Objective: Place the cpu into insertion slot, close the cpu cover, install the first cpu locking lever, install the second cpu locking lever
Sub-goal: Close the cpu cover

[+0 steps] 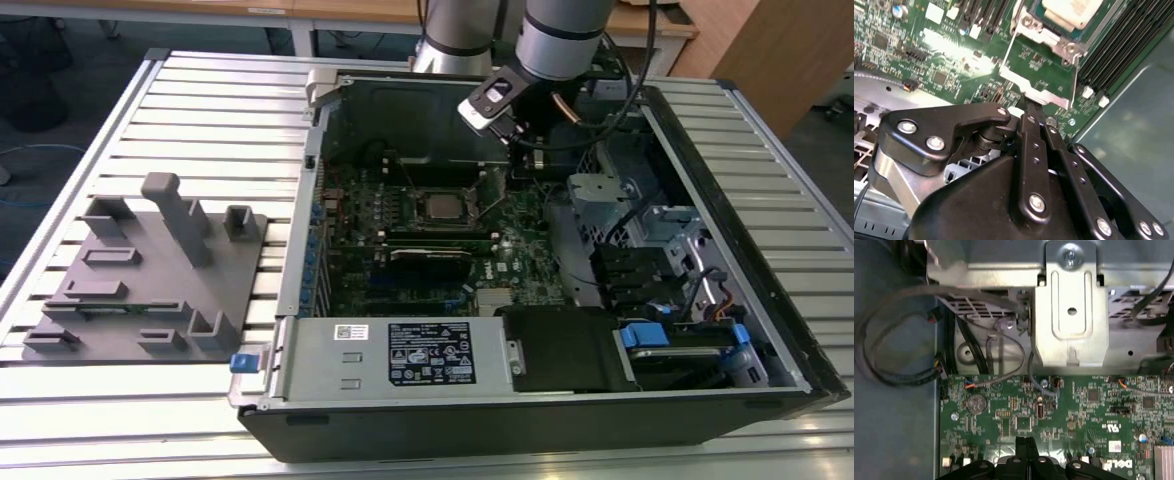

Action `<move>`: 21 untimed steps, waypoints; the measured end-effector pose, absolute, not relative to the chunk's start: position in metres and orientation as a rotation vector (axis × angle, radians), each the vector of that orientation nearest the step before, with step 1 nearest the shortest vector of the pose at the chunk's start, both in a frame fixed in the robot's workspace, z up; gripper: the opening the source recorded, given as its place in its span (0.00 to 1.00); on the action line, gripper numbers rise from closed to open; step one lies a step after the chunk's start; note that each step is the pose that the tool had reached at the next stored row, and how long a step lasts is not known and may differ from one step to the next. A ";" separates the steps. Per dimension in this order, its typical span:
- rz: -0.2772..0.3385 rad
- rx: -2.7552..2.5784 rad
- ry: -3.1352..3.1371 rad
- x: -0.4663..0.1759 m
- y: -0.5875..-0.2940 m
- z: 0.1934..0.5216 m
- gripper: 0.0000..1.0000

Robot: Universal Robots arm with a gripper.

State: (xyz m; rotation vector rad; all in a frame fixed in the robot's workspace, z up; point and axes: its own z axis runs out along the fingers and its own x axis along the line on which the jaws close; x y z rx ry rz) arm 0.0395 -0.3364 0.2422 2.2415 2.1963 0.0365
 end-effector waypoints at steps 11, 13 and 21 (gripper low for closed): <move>0.057 2.232 2.187 0.012 -0.336 0.242 0.10; 0.058 2.231 2.187 0.008 -0.336 0.242 0.10; 0.063 2.229 2.185 -0.012 -0.336 0.241 0.10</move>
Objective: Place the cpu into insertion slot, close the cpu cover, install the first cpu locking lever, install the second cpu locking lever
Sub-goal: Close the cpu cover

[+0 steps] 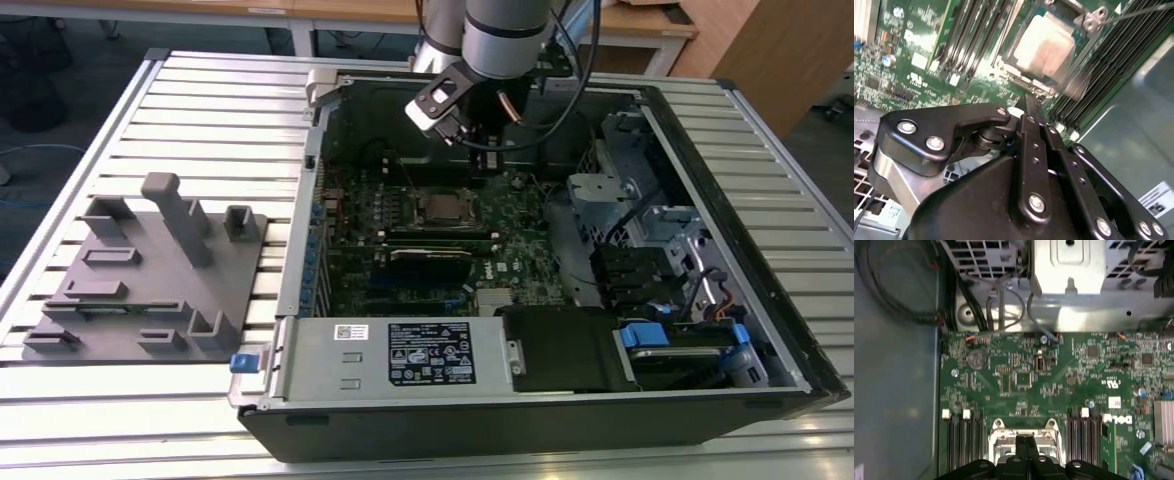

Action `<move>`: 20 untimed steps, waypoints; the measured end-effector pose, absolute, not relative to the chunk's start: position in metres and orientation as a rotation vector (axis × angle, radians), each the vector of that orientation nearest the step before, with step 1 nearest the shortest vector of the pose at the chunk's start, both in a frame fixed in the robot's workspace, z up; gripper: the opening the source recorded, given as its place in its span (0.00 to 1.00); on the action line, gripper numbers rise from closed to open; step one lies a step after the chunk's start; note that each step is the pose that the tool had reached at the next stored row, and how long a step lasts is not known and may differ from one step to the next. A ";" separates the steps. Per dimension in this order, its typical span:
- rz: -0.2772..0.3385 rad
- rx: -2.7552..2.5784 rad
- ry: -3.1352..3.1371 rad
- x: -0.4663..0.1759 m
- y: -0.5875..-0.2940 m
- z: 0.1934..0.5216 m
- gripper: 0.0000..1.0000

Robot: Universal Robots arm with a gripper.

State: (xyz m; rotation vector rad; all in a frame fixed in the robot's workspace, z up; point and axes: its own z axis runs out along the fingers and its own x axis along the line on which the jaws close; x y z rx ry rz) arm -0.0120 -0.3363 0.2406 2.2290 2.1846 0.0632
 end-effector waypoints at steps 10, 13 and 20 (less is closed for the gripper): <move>0.060 2.230 2.186 -0.017 -0.336 0.240 0.10; 0.019 2.249 2.203 -0.017 -0.336 0.239 0.10; -0.005 2.260 2.214 -0.017 -0.336 0.239 0.10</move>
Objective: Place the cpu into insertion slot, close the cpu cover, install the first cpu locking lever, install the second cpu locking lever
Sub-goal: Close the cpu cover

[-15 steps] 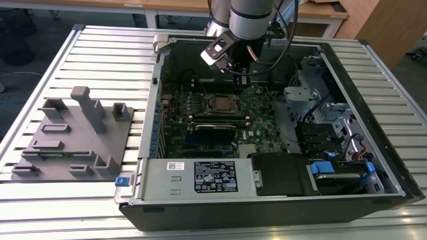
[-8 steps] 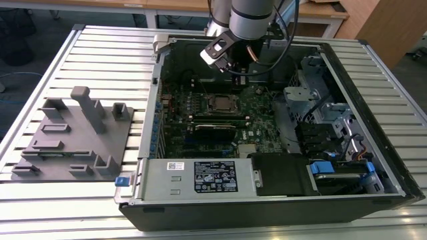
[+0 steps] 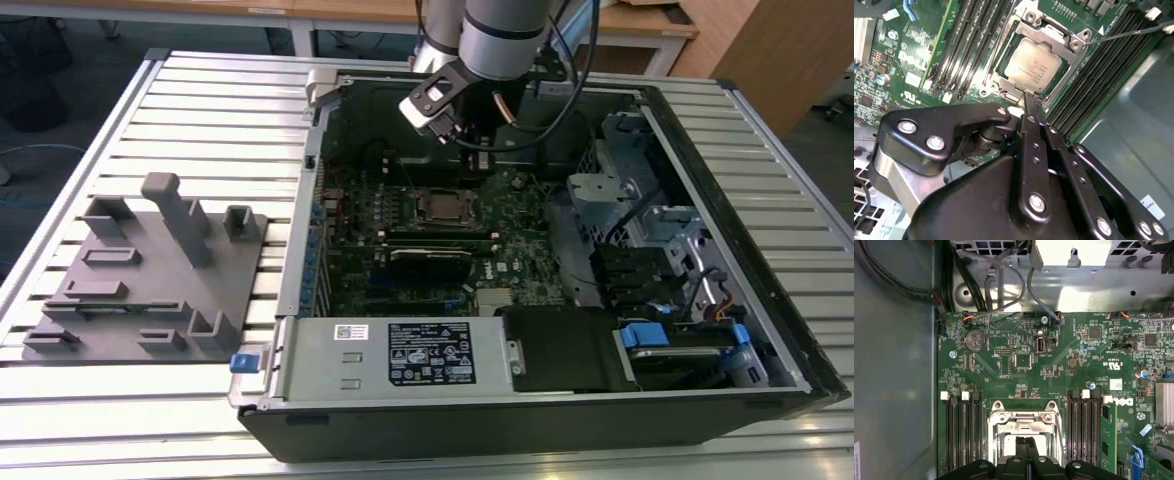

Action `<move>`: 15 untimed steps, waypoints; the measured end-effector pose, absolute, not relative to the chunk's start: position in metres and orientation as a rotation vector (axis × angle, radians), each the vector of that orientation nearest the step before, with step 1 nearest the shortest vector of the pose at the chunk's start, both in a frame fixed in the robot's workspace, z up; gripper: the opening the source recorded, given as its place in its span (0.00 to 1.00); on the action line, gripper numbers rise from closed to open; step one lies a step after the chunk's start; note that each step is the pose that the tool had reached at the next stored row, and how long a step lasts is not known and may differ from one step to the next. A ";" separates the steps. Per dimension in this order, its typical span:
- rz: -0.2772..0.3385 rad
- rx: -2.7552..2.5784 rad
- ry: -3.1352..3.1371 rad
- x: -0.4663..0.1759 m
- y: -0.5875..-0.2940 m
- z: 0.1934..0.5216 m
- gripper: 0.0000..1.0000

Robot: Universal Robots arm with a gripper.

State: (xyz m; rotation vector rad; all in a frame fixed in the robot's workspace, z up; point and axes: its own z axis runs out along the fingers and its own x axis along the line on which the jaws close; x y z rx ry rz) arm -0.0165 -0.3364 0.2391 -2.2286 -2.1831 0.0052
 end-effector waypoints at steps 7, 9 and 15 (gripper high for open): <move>0.004 -2.229 -2.183 -0.022 -0.336 0.232 0.10; 0.004 -2.229 -2.184 -0.024 -0.336 0.231 0.10; 0.004 -2.229 -2.184 -0.025 -0.336 0.230 0.10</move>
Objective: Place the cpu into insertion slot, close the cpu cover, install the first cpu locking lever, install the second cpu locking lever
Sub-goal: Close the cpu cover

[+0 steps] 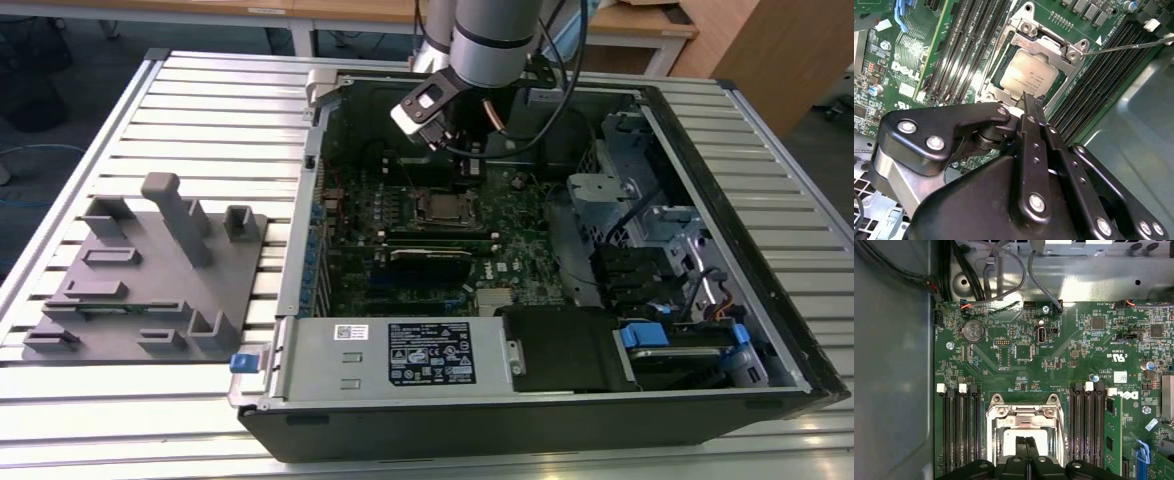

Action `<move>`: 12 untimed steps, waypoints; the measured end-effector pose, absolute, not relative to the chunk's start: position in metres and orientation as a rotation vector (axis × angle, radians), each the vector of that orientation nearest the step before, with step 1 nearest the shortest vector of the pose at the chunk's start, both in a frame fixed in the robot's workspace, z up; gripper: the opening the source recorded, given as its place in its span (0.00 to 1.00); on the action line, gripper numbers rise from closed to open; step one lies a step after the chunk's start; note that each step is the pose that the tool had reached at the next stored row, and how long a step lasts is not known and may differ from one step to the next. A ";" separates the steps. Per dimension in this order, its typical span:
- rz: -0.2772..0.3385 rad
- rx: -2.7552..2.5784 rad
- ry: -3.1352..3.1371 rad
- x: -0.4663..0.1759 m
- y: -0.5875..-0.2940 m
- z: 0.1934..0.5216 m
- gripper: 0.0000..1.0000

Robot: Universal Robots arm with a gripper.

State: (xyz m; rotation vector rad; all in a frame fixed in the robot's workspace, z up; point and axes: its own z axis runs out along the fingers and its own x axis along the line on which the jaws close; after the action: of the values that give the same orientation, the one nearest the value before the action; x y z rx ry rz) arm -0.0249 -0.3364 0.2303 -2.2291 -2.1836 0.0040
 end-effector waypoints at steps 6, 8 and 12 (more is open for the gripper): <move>0.004 -2.203 -2.210 -0.025 -0.336 0.230 0.10; 0.005 -2.187 -2.226 -0.025 -0.336 0.230 0.10; 0.005 -2.161 -2.251 -0.025 -0.336 0.230 0.10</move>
State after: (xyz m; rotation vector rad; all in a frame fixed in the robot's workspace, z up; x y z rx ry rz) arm -0.0253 -0.3364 0.2302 -2.1607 -2.2515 0.0050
